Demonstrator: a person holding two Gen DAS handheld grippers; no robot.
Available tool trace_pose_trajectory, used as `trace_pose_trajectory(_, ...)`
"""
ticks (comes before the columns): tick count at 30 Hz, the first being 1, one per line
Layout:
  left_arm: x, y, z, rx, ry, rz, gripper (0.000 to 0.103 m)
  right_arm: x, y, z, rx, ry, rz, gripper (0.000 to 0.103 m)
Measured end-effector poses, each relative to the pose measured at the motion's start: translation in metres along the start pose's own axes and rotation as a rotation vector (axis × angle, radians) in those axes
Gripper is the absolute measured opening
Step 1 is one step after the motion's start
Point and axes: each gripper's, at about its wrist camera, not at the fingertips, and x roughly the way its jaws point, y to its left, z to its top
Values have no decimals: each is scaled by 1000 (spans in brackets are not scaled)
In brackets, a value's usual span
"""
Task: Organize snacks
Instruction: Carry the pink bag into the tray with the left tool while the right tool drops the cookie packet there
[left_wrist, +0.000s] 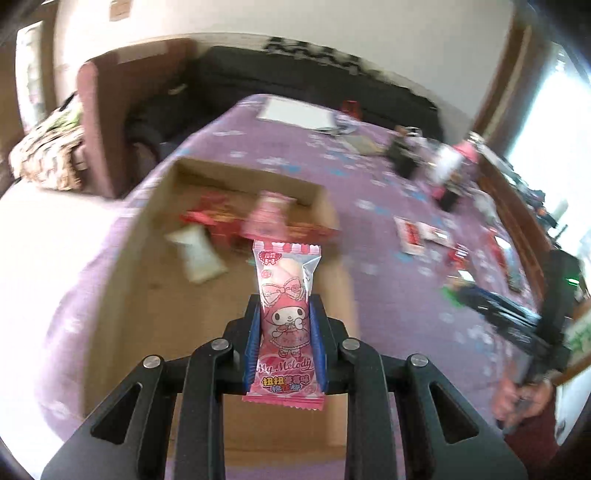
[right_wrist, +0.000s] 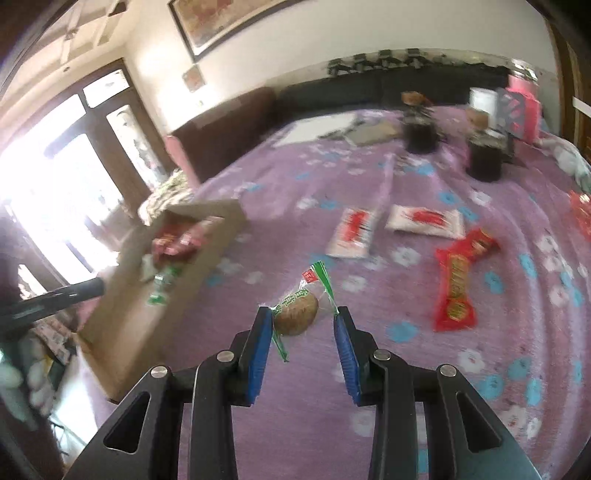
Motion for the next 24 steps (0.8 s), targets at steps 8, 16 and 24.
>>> trace_pose_trajectory(8, 34, 54, 8, -82, 61, 74, 22, 29, 78, 26, -100, 58, 79, 35)
trace_pose_trajectory(16, 59, 69, 16, -116, 93, 97, 22, 80, 151, 24, -208, 150, 116, 35)
trace_pose_trajectory(24, 60, 77, 16, -149, 109, 51, 27, 122, 190, 18, -252, 225, 131, 38)
